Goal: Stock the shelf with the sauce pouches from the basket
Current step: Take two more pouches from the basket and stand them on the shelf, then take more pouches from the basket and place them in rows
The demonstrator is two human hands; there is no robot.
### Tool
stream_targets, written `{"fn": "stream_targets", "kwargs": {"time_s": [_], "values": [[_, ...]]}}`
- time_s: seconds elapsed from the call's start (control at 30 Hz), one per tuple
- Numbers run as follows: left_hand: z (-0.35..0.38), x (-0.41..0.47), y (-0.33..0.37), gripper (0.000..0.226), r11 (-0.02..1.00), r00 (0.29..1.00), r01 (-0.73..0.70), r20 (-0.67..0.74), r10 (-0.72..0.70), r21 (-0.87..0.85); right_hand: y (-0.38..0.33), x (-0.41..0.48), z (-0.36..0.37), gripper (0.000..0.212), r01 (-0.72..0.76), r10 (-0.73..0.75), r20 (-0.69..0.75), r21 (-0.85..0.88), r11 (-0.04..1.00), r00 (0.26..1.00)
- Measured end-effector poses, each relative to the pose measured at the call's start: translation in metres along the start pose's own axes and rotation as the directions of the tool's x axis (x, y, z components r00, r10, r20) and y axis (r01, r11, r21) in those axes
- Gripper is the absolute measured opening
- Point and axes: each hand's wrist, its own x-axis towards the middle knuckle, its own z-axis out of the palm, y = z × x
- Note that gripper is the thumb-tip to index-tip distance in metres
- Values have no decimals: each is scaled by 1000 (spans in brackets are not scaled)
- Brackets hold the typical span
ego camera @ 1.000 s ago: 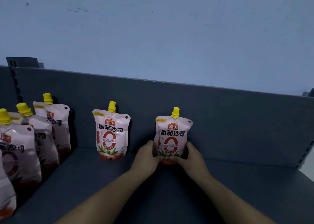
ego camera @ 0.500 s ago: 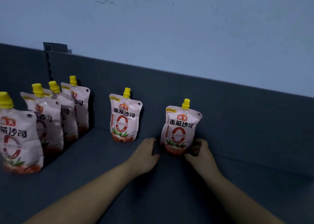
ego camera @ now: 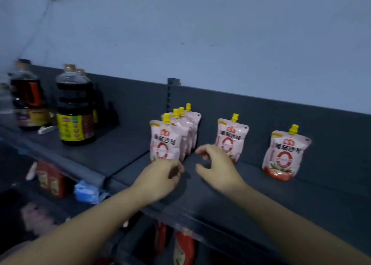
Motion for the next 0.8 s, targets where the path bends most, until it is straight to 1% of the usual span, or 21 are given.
{"fn": "stream_targets", "kwargs": {"time_s": [0.07,0.13,0.17,0.23,0.27,0.33,0.4,0.47,0.6,0.7,0.8], "values": [[-48,-44,-31,22,992,997,18,-76,-9,124,-52,5,34,22,153,-161,136,63,986,978],[-93,-92,-66,17,962,992,94,-111,-67,258,-98,8,71,19,307,-306,264,40,951,915],[-113,-118,-82,21,934,985,152,-123,-118,323,-119,9,90,21,369,-355,322,19,929,877],[-146,-170,-114,38,854,966,259,-130,-224,452,-158,9,127,27,433,-398,427,17,901,812],[-160,-196,-128,43,808,951,307,-127,-283,503,-177,8,146,29,451,-413,469,36,892,781],[-180,-244,-149,44,714,911,387,-122,-394,583,-210,3,183,33,491,-450,530,71,868,719],[-195,-286,-167,50,626,868,436,-118,-483,647,-241,-4,215,33,528,-485,572,104,843,662],[-204,-322,-182,55,559,820,481,-120,-560,676,-266,-11,245,33,552,-506,609,132,824,611],[-210,-371,-214,57,504,733,572,-127,-669,647,-292,-19,302,35,594,-504,708,147,791,495],[-205,-389,-239,50,473,675,613,-108,-730,634,-298,-17,344,35,620,-488,778,167,766,394],[-196,-401,-269,40,440,612,654,-87,-786,616,-299,-9,390,40,639,-462,832,179,748,308]]}}
